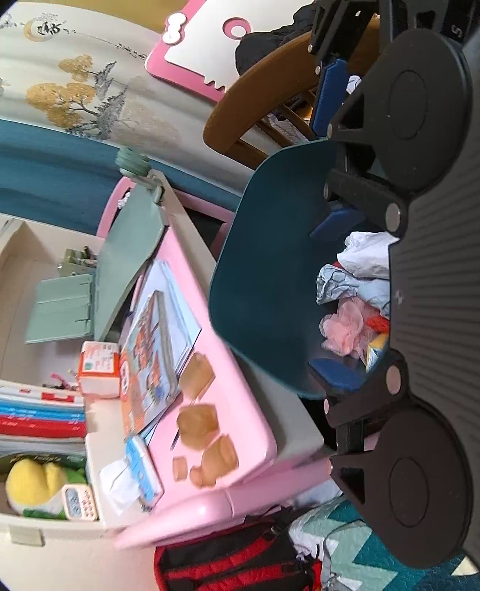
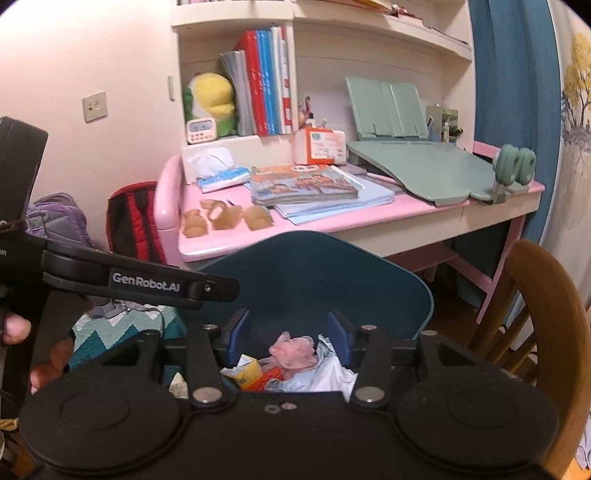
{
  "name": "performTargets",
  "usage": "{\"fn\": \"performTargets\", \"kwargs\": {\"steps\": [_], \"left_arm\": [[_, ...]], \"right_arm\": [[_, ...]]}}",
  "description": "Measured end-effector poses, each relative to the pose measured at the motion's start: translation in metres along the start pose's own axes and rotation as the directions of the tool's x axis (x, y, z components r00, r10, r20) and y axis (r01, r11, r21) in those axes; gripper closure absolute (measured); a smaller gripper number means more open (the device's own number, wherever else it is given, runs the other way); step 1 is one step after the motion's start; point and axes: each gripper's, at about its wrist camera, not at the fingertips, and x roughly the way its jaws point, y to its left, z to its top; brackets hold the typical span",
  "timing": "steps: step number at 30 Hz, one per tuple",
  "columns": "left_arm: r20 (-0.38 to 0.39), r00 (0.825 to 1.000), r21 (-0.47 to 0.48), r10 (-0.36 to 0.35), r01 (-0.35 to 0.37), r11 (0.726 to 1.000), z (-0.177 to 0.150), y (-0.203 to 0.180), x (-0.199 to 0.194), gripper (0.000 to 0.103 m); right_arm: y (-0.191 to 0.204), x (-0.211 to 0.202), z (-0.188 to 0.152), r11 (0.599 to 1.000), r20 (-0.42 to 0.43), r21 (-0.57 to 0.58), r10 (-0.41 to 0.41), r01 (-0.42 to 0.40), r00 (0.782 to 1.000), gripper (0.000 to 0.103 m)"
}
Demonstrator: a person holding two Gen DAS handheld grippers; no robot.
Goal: Collect trash
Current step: 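Open the left gripper over the wastebasket while the right releases the tissue, then move both tools back down toward the remaining wrappers under the bed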
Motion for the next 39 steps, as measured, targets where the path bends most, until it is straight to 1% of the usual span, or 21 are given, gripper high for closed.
{"fn": "performTargets", "kwargs": {"steps": [5,7,8,12,15,18,20,22,23,25,28,32,34,36,39], "left_arm": [[0.016,1.000,0.000,-0.003,0.003,1.000,-0.009,0.008,-0.036,0.031],[0.029,1.000,0.004,-0.008,0.008,1.000,-0.014,0.011,-0.052,0.023],[0.039,0.999,0.005,-0.007,0.007,1.000,-0.017,0.013,-0.061,0.022],[0.053,0.999,-0.002,-0.008,0.008,1.000,-0.028,0.024,-0.091,0.021],[0.054,0.998,0.006,0.018,-0.018,1.000,-0.039,0.035,-0.112,0.021],[0.075,0.996,0.012,0.054,-0.055,0.998,-0.051,0.051,-0.135,0.021],[0.086,0.994,-0.003,0.063,-0.063,0.998,-0.060,0.066,-0.150,0.019],[0.091,0.993,-0.030,0.073,-0.070,0.997,-0.070,0.083,-0.163,0.011],[0.094,0.992,-0.044,0.080,-0.077,0.996,-0.076,0.093,-0.170,0.009],[0.100,0.990,-0.071,0.094,-0.087,0.994,-0.088,0.113,-0.182,0.002],[0.099,0.987,-0.126,0.124,-0.111,0.986,-0.110,0.147,-0.195,0.001],[0.074,0.984,-0.205,0.164,-0.146,0.968,-0.147,0.199,-0.201,0.001],[0.056,0.981,-0.234,0.185,-0.167,0.958,-0.167,0.223,-0.198,0.000],[0.034,0.976,-0.257,0.215,-0.199,0.946,-0.192,0.247,-0.191,0.000],[-0.028,0.970,-0.301,0.242,-0.239,0.923,-0.229,0.282,-0.171,0.000]], "right_arm": [[0.021,-0.023,0.000,1.000,0.022,-0.019,0.015,-0.015,1.000,0.055],[0.031,-0.030,-0.001,0.999,0.029,-0.030,0.033,-0.032,0.999,0.055],[0.036,-0.034,-0.002,0.998,0.028,-0.037,0.045,-0.044,0.999,0.055],[0.062,-0.044,-0.003,0.995,0.035,-0.063,0.081,-0.079,0.996,0.055],[0.086,-0.050,-0.005,0.990,0.042,-0.092,0.111,-0.107,0.993,0.055],[0.112,-0.053,-0.008,0.981,0.035,-0.126,0.152,-0.146,0.988,0.054],[0.131,-0.052,-0.012,0.974,0.025,-0.145,0.179,-0.174,0.983,0.054],[0.149,-0.048,-0.016,0.967,0.010,-0.157,0.207,-0.203,0.978,0.054],[0.159,-0.045,-0.019,0.962,0.000,-0.164,0.221,-0.218,0.975,0.054],[0.176,-0.037,-0.026,0.953,-0.025,-0.174,0.246,-0.247,0.969,0.053],[0.203,-0.016,-0.040,0.939,-0.076,-0.169,0.292,-0.301,0.953,0.053],[0.231,0.018,-0.068,0.925,-0.138,-0.135,0.337,-0.355,0.931,0.053],[0.246,0.036,-0.086,0.922,-0.148,-0.135,0.344,-0.363,0.927,0.053],[0.259,0.059,-0.106,0.919,-0.188,-0.127,0.348,-0.374,0.919,0.052],[0.277,0.102,-0.134,0.916,-0.292,-0.066,0.360,-0.395,0.886,0.052]]}}
